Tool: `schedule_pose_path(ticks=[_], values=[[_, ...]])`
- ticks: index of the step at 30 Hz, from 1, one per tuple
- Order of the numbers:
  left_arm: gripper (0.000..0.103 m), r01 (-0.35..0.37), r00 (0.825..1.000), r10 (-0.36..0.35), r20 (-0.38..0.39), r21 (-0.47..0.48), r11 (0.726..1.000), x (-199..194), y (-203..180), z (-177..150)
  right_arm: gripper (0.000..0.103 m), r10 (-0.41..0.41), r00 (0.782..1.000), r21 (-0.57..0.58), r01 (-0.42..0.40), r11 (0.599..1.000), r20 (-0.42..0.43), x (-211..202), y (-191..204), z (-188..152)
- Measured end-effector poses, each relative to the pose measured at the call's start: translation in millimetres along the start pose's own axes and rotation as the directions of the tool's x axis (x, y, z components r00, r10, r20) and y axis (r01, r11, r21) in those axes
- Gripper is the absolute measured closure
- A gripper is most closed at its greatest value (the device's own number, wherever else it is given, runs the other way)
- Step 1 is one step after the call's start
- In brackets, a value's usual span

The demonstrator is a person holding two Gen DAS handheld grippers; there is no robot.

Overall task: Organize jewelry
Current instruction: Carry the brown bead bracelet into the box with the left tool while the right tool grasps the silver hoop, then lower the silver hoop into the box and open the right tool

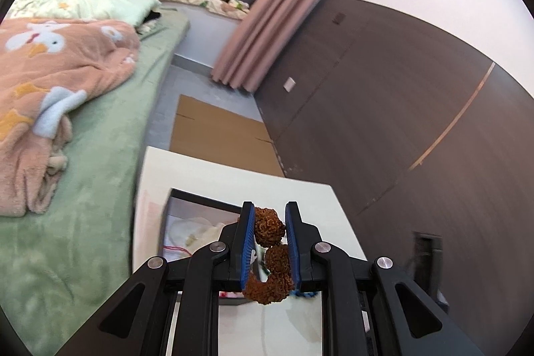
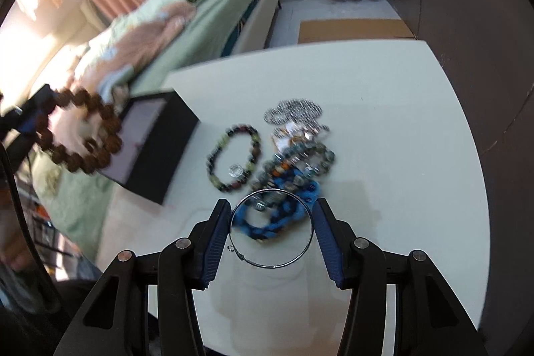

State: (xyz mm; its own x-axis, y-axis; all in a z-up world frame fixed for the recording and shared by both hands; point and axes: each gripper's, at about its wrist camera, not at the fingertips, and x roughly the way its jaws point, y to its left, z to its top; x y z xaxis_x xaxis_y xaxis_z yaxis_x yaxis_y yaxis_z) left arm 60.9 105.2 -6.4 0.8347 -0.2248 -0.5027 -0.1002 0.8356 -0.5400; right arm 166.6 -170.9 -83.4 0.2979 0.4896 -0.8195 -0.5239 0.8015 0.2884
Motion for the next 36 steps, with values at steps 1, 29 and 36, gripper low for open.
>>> schedule_pose_path(ticks=[1, 29, 36], values=[[0.084, -0.009, 1.000, 0.009, 0.002, -0.005, 1.000, 2.4, 3.1, 1.0, 0.051, 0.011, 1.000, 0.012, -0.011, 1.000, 0.016, -2.0, 3.3, 0.3], [0.037, -0.067, 0.997, 0.072, 0.017, -0.191, 0.979, -7.2, 44.8, 7.2, 0.051, 0.310, 0.922, 0.122, -0.344, 0.931, 0.234, 7.0, 88.5, 21.2], [0.037, -0.085, 0.993, 0.099, 0.060, -0.207, 0.975, -16.1, 50.9, 11.5, 0.051, 0.376, 0.894, 0.141, -0.416, 0.898, 0.245, 30.8, 109.2, 35.5]])
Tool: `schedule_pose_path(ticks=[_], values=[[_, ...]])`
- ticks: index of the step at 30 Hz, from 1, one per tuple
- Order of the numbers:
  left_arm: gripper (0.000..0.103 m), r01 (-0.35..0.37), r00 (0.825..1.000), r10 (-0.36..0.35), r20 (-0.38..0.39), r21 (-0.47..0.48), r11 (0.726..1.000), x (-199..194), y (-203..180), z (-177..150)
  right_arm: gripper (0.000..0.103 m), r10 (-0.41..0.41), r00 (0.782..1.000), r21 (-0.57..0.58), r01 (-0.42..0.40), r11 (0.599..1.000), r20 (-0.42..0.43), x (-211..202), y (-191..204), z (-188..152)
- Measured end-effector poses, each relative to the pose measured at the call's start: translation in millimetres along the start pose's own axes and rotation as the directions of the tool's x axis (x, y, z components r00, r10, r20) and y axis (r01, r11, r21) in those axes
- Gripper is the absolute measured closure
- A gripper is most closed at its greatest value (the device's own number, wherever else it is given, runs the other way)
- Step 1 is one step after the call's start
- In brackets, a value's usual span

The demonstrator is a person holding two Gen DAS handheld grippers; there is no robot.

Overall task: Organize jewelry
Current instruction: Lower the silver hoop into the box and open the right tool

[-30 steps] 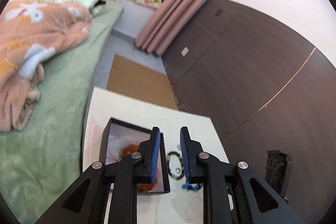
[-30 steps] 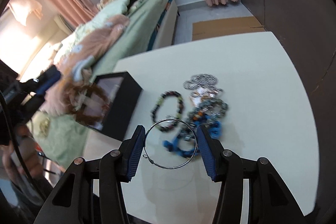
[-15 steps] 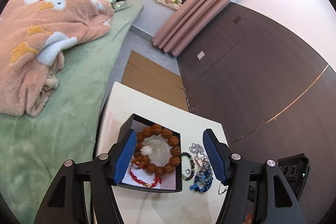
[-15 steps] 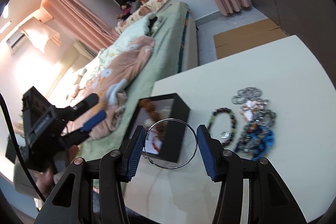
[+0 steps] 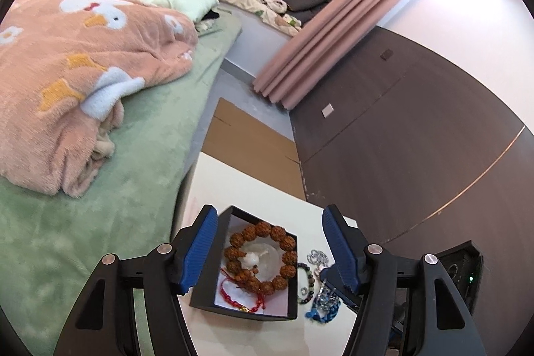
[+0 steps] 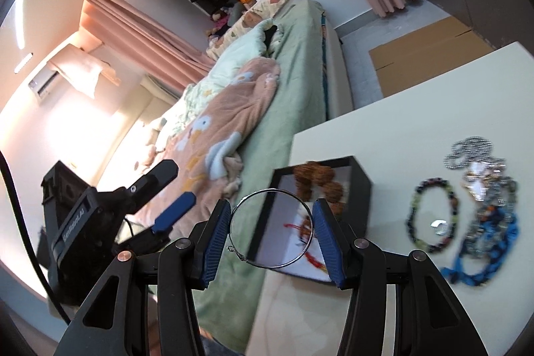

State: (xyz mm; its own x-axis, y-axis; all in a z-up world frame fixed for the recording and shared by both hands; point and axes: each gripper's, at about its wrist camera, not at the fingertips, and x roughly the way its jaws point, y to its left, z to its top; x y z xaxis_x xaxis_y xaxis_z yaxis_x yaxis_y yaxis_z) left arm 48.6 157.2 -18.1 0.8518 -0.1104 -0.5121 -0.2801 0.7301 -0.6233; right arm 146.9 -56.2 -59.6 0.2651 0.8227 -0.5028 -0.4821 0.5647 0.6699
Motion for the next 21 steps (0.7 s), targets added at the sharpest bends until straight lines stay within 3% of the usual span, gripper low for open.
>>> schedule_pose_path(ticks=[1, 3, 4, 5, 11, 21], values=[[0.037, -0.004, 1.000, 0.004, 0.003, -0.002, 1.000, -0.7, 1.1, 1.0, 0.051, 0.005, 1.000, 0.007, -0.005, 1.000, -0.005, 3.7, 0.6, -0.2], [0.037, -0.011, 1.000, 0.011, 0.003, -0.006, 1.000, -0.1, 4.2, 2.3, 0.040, 0.007, 0.999, 0.035, -0.005, 0.999, -0.035, 13.3, -1.1, -0.1], [0.037, -0.013, 1.000, 0.013, 0.001, -0.008, 1.000, 0.9, 5.8, 2.8, 0.031, 0.012, 0.998, 0.056, -0.009, 0.998, -0.061, 19.1, -4.1, 0.1], [0.037, -0.016, 1.000, 0.016, -0.003, -0.009, 1.000, 1.7, 6.8, 3.1, 0.029, 0.010, 0.998, 0.072, -0.005, 0.997, -0.068, 20.9, -6.3, -0.1], [0.037, -0.013, 1.000, 0.013, -0.015, -0.023, 1.000, 3.9, 6.4, 2.7, 0.028, -0.026, 0.998, 0.122, 0.031, 0.992, -0.049, 4.0, -22.6, 3.0], [0.037, 0.010, 0.998, -0.007, -0.057, 0.047, 0.999, 13.4, -18.9, -11.4, 0.027, -0.133, 0.991, 0.173, 0.132, 0.976, -0.006, -47.0, -51.9, 5.4]])
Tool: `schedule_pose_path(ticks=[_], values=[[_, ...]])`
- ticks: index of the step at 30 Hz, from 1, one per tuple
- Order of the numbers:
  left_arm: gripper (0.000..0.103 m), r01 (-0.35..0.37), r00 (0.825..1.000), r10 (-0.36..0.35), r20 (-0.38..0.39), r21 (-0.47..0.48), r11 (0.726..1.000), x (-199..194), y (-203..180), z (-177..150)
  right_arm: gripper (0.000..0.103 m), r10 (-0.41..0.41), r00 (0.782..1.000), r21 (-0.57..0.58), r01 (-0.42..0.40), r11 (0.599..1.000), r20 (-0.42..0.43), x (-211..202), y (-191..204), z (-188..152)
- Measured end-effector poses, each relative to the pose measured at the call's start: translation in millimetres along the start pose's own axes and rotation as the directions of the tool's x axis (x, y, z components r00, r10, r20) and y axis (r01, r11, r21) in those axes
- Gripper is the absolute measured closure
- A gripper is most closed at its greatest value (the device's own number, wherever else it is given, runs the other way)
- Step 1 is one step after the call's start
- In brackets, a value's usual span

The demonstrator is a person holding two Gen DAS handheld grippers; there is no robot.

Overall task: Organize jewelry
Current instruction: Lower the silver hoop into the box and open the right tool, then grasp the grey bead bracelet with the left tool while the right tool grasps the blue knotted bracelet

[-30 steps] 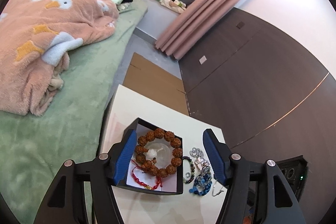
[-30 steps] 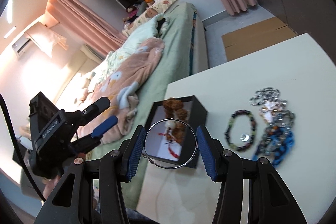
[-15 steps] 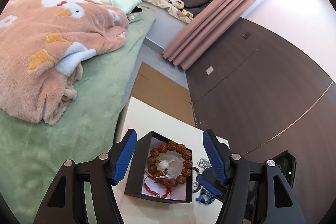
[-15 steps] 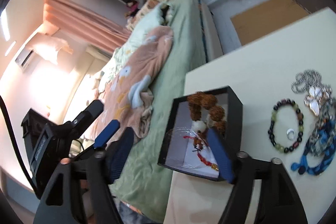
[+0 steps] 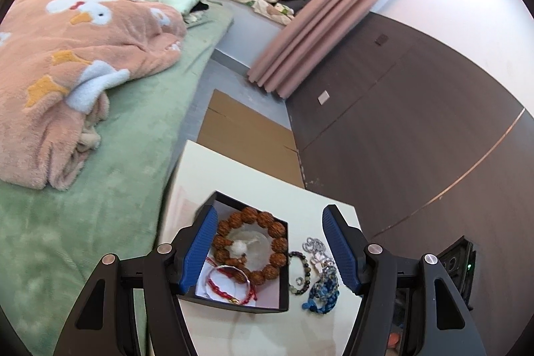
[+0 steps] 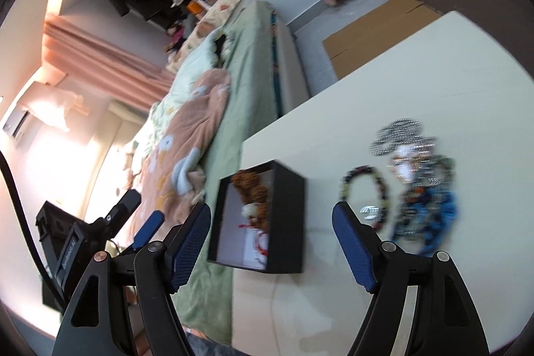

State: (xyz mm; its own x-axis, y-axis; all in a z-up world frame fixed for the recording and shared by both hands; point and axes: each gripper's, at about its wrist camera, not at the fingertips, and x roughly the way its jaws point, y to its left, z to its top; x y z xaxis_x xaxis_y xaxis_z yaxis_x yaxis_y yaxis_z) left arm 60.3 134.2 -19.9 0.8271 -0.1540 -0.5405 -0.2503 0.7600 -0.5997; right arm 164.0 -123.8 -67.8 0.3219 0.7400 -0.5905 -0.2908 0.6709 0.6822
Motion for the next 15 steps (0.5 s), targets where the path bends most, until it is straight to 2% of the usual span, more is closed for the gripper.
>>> schedule_pose_path(ticks=[4, 13, 15], values=[[0.037, 0.012, 0.999, -0.011, -0.038, 0.030, 0.999, 9.7, -13.2, -9.0, 0.027, -0.056, 0.998, 0.037, 0.055, 0.998, 0.021, -22.3, -16.9, 2.1], [0.037, 0.055, 0.994, -0.037, -0.099, 0.178, 0.983, 31.8, -60.3, -37.7, 0.027, -0.162, 0.987, 0.113, 0.159, 0.981, 0.019, -54.7, -55.3, 5.0], [0.044, 0.060, 0.993, -0.037, -0.110, 0.215, 0.975, 37.0, -71.1, -44.8, 0.027, -0.188, 0.982, 0.133, 0.185, 0.974, 0.011, -58.8, -63.1, 4.3]])
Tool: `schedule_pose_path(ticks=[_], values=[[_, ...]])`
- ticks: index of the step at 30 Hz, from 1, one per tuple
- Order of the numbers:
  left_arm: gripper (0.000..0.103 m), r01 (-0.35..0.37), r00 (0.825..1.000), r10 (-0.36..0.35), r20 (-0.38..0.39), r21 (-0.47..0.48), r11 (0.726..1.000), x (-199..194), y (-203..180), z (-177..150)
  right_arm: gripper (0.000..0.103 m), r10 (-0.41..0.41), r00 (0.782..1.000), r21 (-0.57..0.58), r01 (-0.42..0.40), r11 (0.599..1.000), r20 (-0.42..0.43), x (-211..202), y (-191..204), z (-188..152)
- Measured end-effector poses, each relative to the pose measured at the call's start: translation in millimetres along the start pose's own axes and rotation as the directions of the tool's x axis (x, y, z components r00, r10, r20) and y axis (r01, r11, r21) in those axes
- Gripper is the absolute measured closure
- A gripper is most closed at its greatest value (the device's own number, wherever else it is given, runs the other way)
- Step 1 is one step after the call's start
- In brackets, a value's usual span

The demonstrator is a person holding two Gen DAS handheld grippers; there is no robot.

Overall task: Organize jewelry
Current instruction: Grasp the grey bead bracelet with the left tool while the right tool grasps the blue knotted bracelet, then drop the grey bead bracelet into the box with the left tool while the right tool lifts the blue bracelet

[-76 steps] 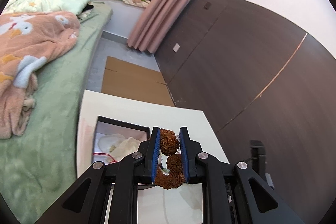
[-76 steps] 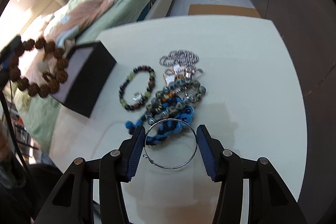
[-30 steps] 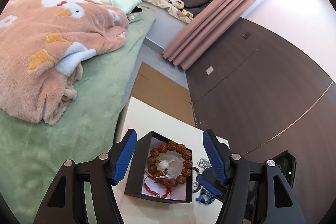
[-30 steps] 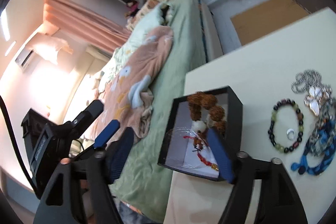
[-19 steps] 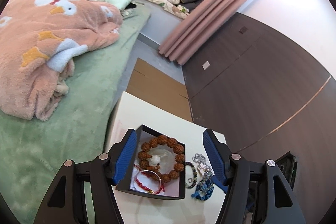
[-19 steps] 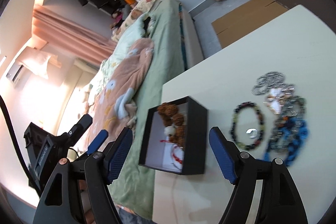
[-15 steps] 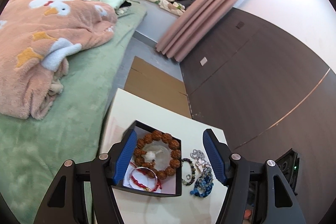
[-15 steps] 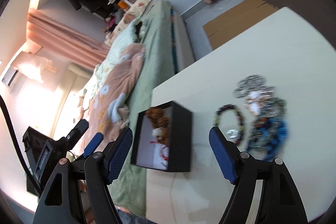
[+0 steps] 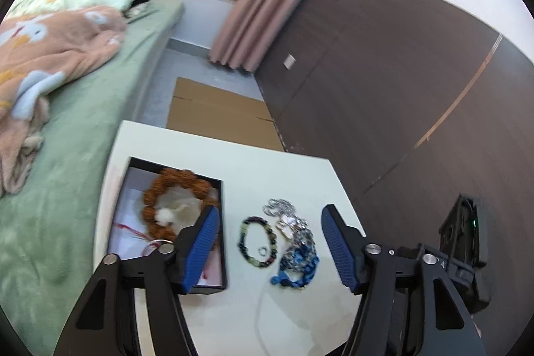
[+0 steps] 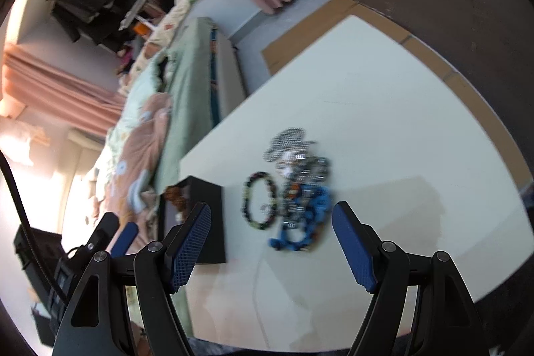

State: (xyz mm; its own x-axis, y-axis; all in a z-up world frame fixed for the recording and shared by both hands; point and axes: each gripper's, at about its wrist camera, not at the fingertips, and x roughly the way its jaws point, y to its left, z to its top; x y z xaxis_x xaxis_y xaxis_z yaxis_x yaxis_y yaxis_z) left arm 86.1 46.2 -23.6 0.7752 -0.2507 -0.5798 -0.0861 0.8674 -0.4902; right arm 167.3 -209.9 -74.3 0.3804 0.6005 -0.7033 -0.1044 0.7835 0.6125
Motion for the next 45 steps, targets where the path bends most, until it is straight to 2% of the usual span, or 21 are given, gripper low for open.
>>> schedule_pose_path(ticks=[5, 8, 12, 23, 35, 39, 45], values=[[0.054, 0.021, 0.998, -0.019, -0.057, 0.049, 0.999, 21.7, -19.9, -10.4, 0.027, -0.044, 0.999, 0.059, 0.045, 0.997, -0.015, -6.2, -23.9, 3.2], [0.057, 0.030, 0.996, -0.023, -0.087, 0.079, 0.996, 33.8, -30.6, -16.6, 0.028, -0.064, 0.998, 0.087, 0.066, 0.994, -0.025, -10.3, -36.9, 5.2], [0.064, 0.041, 0.992, -0.025, -0.127, 0.121, 0.992, 50.2, -44.6, -25.6, 0.028, -0.065, 0.998, 0.113, 0.067, 0.991, -0.027, -17.4, -48.3, 7.3], [0.072, 0.048, 0.974, 0.004, -0.226, 0.226, 0.973, 94.1, -73.3, -49.7, 0.028, -0.076, 0.997, 0.115, 0.076, 0.990, -0.008, -31.8, -58.4, 19.2], [0.075, 0.010, 0.950, 0.067, -0.305, 0.245, 0.969, 133.6, -71.9, -60.6, 0.028, -0.092, 0.996, 0.119, 0.093, 0.988, -0.015, -28.0, -62.1, 32.2], [0.090, -0.004, 0.939, 0.090, -0.331, 0.250, 0.968, 143.2, -70.9, -62.7, 0.028, -0.098, 0.995, 0.113, 0.099, 0.989, -0.020, -24.4, -60.1, 35.1], [0.094, 0.022, 0.951, 0.054, -0.306, 0.238, 0.971, 129.8, -72.4, -57.6, 0.028, -0.106, 0.994, 0.100, 0.109, 0.989, -0.032, -19.0, -58.7, 35.2]])
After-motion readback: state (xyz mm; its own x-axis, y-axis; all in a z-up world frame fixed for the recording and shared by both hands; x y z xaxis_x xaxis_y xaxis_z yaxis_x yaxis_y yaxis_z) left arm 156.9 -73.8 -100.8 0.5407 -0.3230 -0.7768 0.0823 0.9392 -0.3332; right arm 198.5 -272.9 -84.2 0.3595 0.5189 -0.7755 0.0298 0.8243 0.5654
